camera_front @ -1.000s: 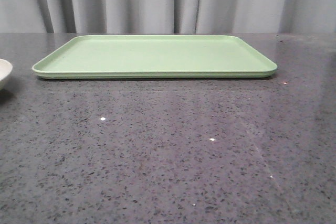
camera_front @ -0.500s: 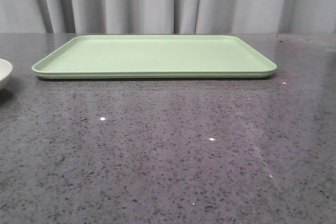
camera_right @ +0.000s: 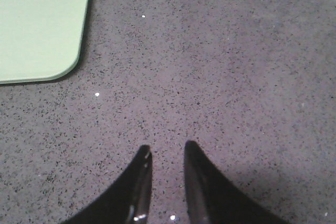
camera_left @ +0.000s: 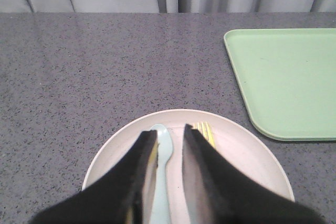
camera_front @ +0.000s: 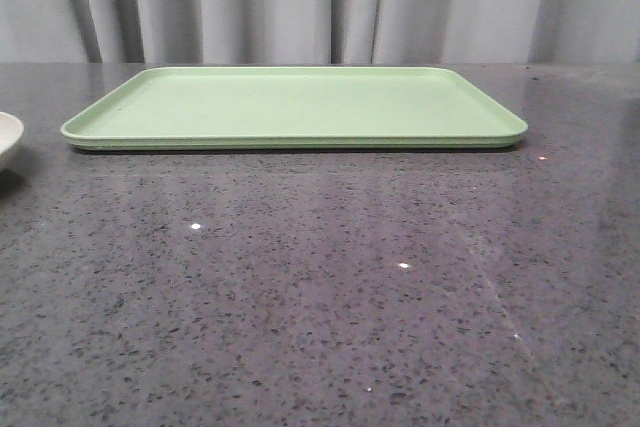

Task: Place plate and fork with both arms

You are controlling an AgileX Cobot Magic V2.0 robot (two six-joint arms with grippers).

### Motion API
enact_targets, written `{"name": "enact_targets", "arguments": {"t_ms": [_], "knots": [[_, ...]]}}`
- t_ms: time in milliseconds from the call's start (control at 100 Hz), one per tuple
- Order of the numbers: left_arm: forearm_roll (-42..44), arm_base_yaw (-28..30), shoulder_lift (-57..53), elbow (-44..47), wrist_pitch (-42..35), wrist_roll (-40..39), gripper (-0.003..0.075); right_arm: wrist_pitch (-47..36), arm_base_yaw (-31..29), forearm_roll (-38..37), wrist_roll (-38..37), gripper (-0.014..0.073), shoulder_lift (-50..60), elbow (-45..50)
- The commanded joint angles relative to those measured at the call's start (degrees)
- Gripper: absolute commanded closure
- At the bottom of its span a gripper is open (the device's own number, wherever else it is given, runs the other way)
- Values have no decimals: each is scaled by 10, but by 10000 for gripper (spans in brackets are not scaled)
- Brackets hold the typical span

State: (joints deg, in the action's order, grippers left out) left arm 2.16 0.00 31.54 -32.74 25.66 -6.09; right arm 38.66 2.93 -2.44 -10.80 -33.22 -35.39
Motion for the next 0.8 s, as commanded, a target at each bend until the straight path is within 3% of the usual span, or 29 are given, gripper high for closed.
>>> {"name": "enact_targets", "arguments": {"t_ms": [0,90,160,570,790], "knots": [[-6,-1,6,-21,-40,0,431,-28,-4,-2,7,300,-6,-21],[-6,-1,6,-21,-40,0,331,-24,-4,-2,7,222,-6,-21],[-6,-1,6,-21,-40,0,298,-24,-4,-2,7,172,-6,-21],[-6,-1,7,-20,-47,0,300,-74,-4,8,6,157,-6,-21],[28,16,14,-43,9,0,300,-75,-4,5,6,157,-6,-21]]}}
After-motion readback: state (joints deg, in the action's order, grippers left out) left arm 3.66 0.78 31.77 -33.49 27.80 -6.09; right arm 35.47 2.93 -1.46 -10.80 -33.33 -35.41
